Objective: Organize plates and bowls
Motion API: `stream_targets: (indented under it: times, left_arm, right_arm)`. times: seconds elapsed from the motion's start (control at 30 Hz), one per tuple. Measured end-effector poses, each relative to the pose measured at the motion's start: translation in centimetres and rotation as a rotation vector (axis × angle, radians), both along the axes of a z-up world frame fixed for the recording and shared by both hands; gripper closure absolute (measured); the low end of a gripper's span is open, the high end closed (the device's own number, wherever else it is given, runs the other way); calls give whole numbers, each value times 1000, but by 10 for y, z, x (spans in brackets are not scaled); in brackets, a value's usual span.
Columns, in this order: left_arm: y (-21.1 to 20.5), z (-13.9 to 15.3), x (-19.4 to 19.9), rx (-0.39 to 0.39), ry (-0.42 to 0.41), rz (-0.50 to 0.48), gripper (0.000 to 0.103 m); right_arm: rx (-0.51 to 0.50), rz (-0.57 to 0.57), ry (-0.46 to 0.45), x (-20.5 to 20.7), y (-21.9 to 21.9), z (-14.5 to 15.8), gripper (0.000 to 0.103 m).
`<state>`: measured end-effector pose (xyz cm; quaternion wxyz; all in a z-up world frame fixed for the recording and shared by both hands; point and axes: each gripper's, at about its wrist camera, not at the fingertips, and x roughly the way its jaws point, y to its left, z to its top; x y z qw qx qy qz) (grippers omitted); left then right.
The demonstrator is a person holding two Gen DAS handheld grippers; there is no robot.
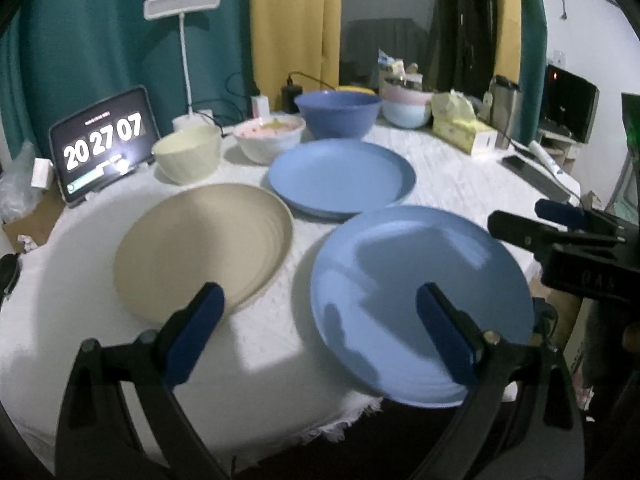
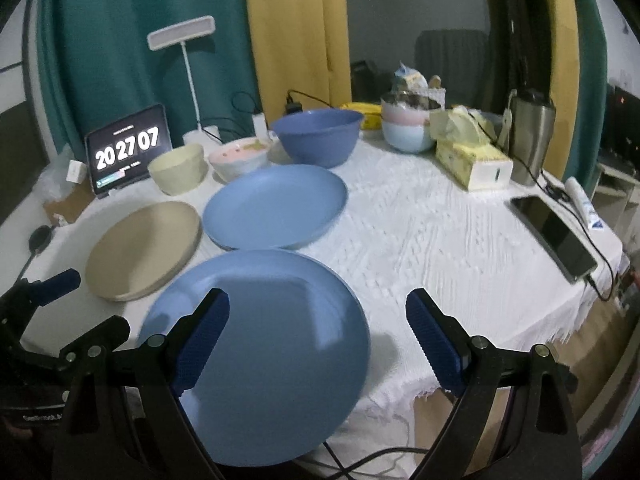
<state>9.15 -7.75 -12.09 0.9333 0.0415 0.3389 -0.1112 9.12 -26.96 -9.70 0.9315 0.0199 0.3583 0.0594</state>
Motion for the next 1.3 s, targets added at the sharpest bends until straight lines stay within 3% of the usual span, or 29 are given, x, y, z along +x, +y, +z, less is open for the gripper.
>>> stream_targets:
  times: [0.6, 0.87, 1.3]
  left_arm:
    - [-15, -33, 26, 63, 142, 19, 47]
    - [-18, -41, 26, 71, 181, 6, 65]
    - [-20, -29, 22, 83, 130, -4, 66]
  right_arm:
    - [68, 9, 128, 25, -24, -44, 40]
    - [66, 18, 149, 24, -23, -55, 83]
    - [53, 18, 125, 23, -22, -45, 87]
